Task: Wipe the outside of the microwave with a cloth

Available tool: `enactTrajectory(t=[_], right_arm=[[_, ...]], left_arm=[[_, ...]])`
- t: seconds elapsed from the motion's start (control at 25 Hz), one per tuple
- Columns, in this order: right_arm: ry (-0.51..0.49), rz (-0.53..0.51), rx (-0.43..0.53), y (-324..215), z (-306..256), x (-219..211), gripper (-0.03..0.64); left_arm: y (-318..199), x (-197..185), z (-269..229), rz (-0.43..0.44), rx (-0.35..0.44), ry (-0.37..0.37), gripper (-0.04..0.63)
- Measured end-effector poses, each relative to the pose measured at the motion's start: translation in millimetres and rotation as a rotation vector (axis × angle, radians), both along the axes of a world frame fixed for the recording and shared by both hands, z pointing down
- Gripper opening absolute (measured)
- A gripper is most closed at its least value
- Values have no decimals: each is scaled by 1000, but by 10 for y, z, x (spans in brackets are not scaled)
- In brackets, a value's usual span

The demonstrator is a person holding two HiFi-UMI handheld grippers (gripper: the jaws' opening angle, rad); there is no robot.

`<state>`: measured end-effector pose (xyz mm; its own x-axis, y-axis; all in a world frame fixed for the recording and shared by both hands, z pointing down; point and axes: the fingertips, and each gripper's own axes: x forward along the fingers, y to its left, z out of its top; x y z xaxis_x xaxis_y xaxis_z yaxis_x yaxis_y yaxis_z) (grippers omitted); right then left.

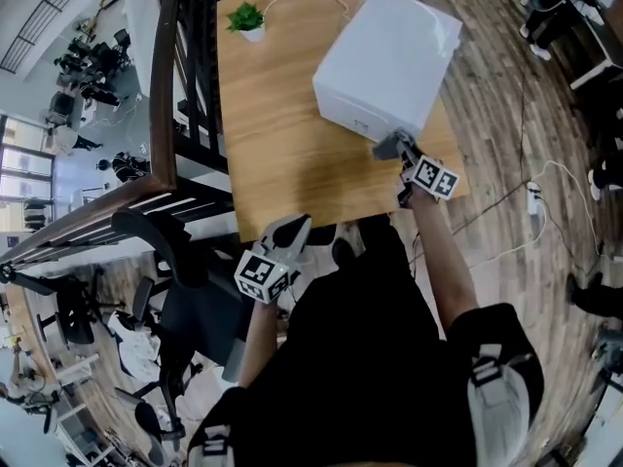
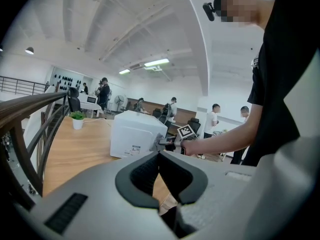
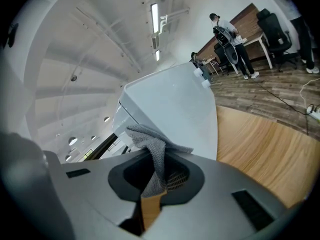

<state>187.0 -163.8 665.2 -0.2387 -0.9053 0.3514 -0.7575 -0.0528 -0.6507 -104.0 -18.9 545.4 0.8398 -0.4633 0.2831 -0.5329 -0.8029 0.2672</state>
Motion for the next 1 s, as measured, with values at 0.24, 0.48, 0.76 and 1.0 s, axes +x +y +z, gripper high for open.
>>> enactTrajectory(t=[0.24, 0.48, 0.76, 1.0], right_arm=[[-9, 40, -8, 106, 5, 99, 29], [7, 44, -24, 114, 88, 139, 29], [-23, 58, -54, 119, 247, 155, 29], [20, 25, -103, 75, 410, 117, 29]], left_arm=[[-14, 29, -25, 16, 2, 1, -5], [-27, -1, 47, 17, -2, 1, -5], [-25, 24, 66, 25, -8, -3, -5], [-77, -15, 122, 15, -33, -6, -5]])
